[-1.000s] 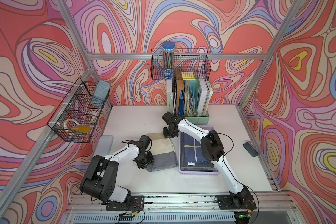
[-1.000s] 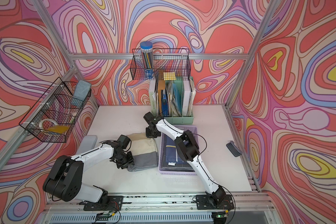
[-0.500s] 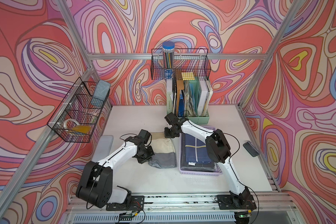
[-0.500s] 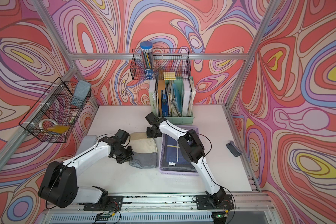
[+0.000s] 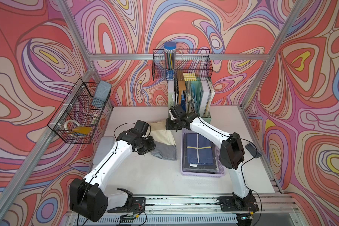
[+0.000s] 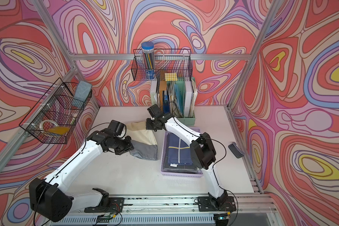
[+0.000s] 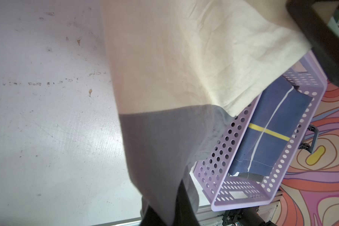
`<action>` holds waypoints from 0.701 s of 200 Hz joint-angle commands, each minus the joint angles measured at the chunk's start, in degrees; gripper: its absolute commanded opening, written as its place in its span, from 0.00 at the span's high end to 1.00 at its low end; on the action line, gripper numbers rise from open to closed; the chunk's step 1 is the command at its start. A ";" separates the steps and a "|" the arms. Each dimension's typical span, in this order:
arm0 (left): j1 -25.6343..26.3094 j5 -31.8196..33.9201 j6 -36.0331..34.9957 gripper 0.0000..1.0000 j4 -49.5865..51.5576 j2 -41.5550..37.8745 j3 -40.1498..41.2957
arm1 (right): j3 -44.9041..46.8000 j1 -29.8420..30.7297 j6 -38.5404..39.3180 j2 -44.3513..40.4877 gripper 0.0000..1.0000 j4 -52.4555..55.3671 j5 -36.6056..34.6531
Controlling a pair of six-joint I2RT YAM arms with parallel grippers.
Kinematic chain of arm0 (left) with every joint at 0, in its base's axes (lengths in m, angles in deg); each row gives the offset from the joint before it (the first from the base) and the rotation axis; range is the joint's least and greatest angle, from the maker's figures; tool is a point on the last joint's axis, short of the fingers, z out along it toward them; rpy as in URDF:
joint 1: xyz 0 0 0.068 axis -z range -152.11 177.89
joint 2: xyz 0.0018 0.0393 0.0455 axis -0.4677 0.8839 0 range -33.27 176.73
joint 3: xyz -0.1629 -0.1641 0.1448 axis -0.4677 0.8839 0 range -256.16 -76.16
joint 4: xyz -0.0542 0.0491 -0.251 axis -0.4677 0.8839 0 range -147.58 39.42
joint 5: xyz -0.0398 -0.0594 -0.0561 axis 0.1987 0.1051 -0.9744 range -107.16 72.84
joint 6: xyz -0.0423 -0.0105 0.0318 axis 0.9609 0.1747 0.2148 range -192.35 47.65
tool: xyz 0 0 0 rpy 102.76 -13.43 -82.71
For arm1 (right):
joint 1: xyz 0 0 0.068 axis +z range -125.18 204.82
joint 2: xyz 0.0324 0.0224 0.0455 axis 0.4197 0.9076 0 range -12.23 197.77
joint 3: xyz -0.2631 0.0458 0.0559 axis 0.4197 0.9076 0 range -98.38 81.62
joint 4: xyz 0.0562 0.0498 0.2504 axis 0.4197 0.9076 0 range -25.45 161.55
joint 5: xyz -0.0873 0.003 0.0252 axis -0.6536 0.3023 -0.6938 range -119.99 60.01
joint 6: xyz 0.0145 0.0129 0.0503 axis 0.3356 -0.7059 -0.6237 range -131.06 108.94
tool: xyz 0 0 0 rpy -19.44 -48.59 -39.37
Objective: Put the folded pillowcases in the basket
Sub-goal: Place the pillowcase in the basket.
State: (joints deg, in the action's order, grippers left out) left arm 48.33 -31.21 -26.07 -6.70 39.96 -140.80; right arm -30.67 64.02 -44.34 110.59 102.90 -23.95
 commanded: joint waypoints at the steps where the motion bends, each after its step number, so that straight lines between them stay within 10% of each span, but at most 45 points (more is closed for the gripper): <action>1: 2.47 -0.01 -0.34 1.00 2.76 0.23 -6.59 | 0.61 0.21 0.30 -6.19 1.00 1.05 -3.38; 140: 24.02 -4.97 0.51 1.00 -8.91 16.41 -21.97 | 18.52 -3.73 0.40 -35.14 1.00 14.14 -17.23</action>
State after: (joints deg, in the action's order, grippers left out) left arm 69.56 -34.27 -25.80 -10.38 53.38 -159.21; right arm -15.79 62.75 -44.19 81.04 112.97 -36.71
